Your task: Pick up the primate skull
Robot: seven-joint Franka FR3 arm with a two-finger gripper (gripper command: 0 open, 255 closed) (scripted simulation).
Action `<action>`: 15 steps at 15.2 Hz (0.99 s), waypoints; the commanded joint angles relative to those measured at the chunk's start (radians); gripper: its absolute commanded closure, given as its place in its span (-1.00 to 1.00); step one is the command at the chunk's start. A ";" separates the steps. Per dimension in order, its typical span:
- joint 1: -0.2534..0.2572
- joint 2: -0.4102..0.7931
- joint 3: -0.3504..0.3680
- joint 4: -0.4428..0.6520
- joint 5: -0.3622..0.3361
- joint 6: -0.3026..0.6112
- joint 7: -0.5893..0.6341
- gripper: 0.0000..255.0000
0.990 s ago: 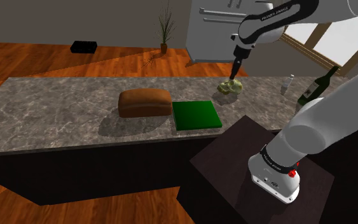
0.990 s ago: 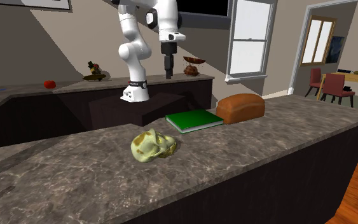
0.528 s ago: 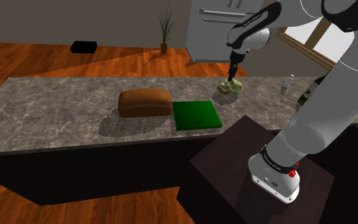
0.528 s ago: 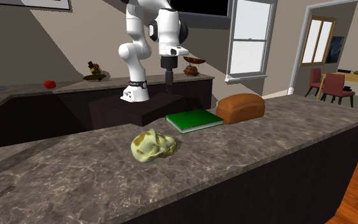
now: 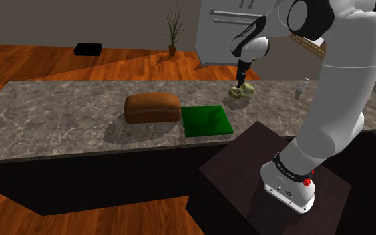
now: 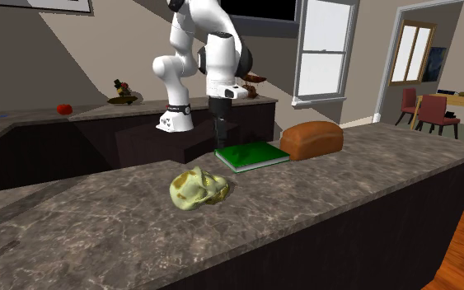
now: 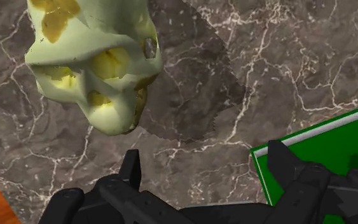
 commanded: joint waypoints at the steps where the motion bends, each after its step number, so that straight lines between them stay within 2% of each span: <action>1: -0.038 0.091 0.027 0.081 0.032 0.001 -0.054 -1.00; 7: -0.140 0.335 0.089 0.352 0.064 -0.037 -0.157 -1.00; 15: -0.158 0.413 0.114 0.375 0.086 0.018 -0.166 -1.00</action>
